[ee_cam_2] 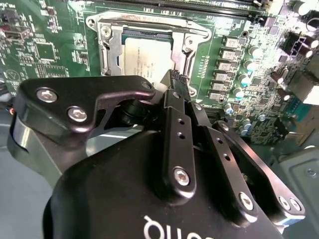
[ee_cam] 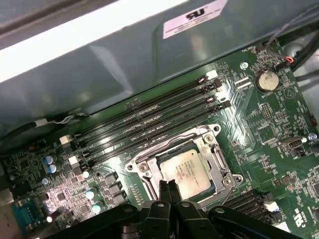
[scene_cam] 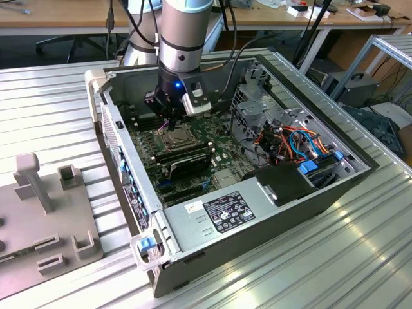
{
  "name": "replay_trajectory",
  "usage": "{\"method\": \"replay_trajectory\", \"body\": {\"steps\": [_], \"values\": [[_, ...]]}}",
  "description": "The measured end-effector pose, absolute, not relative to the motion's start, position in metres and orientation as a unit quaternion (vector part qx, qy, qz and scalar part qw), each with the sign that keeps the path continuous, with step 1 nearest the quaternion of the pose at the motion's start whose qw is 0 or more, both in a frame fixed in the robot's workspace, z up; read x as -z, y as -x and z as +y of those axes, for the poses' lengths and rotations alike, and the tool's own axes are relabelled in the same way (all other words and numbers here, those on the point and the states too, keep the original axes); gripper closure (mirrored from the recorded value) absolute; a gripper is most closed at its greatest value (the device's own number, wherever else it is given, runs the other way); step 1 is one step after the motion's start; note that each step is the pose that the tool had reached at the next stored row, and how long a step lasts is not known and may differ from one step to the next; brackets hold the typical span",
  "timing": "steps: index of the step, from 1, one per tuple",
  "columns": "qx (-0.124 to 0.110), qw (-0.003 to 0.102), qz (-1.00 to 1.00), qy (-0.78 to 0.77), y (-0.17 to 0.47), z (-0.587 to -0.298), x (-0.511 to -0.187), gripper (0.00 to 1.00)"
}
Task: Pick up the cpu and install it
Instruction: 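Install the first cpu locking lever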
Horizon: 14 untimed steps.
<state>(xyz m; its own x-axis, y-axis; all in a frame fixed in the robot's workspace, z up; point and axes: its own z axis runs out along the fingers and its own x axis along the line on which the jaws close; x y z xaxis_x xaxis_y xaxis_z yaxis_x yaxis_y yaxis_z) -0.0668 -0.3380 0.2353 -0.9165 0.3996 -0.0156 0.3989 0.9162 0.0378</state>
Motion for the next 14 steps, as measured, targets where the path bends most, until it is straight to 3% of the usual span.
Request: {"method": "replay_trajectory", "body": {"steps": [14], "values": [[-0.018,0.010,0.993,-0.119,0.0668,-0.3380,-0.2353,0.89]]}}
